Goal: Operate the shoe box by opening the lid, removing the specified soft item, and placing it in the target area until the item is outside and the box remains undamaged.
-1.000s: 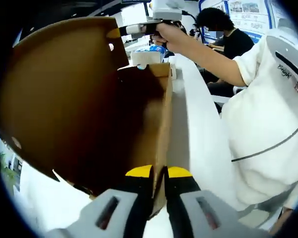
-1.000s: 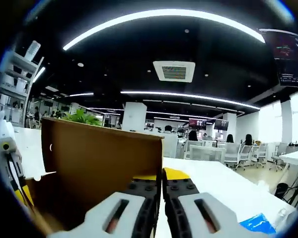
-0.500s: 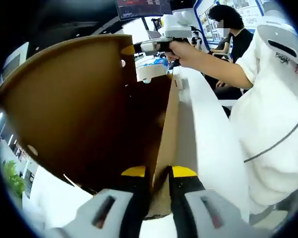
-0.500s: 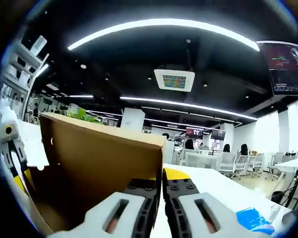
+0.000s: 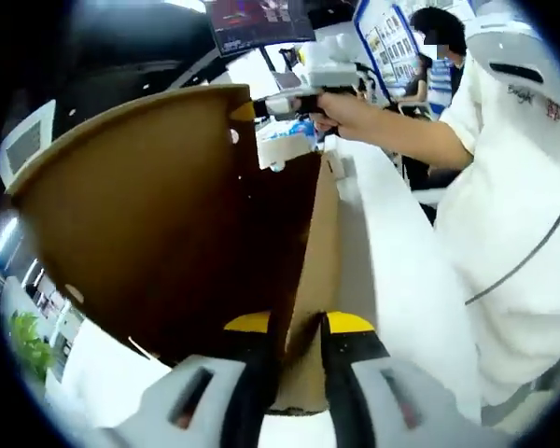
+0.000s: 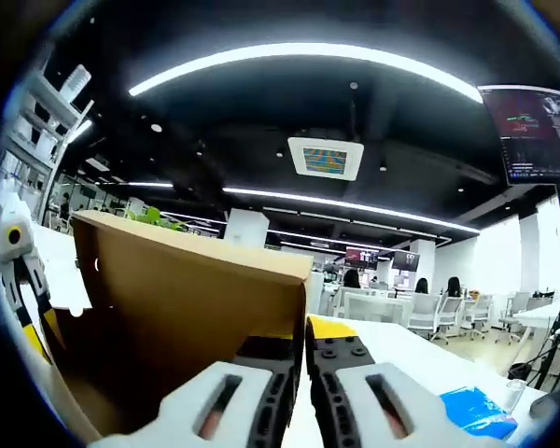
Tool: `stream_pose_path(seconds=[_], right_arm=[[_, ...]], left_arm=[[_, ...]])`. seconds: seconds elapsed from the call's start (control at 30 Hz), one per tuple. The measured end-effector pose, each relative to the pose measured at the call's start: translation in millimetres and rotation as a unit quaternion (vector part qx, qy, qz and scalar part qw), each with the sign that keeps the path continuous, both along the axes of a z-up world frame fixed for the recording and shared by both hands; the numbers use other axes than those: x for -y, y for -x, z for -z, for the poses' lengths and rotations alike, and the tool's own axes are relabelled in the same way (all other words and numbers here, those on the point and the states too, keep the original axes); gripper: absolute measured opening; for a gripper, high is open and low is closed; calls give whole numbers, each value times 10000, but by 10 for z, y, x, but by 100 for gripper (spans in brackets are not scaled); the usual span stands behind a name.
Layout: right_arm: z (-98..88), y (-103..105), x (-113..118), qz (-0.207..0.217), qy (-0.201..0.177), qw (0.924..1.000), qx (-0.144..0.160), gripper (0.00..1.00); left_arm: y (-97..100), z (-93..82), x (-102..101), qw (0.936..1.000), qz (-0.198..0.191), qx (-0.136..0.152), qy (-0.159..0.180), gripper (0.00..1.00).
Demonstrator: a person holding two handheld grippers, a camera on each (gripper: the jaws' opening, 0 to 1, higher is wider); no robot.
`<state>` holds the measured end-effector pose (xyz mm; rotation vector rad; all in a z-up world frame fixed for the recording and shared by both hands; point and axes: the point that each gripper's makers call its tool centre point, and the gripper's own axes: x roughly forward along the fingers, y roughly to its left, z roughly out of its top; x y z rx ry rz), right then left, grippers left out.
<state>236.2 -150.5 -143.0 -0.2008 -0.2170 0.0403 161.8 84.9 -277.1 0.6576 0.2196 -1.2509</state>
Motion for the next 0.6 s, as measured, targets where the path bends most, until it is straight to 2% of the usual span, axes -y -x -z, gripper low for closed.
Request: stream_pose_path(seconds=[0.03,0.1,0.17,0.23,0.27,0.3,0.43,0.53,0.6], right_arm=[[-1,-4,-2,1,10,10000,-10,0],[0,-3,-9,-12,3,10000,-25,0],[2,-1,-10,-2,33,10000,-29,0],[-4,9,-23,8,84,10000,-25,1],[-10,17,-22,70,159,9999,5,1],[-8,14,-11,127,215,9997,13,1],[-3,11,19,84,114,9999,-4,1],[1,9,16,76,127,9999,-7,1],[4,7,17,73,131,9999,-7,1]], left_arm=[[-1,-22,-2,9997,-76,-136,182,20],[-51,-97,-17,9980,-227,-218,539,23],[-84,-101,-48,9976,-325,-212,569,27],[-121,-118,-62,9977,-414,30,540,32],[-173,-140,-59,9961,-588,222,611,33],[-156,-123,-44,9961,-549,265,635,32],[-161,-190,-59,9894,-765,-94,1227,33],[-167,-206,-75,9877,-806,-132,1331,33],[-216,-238,-101,9825,-1075,-182,1513,38]])
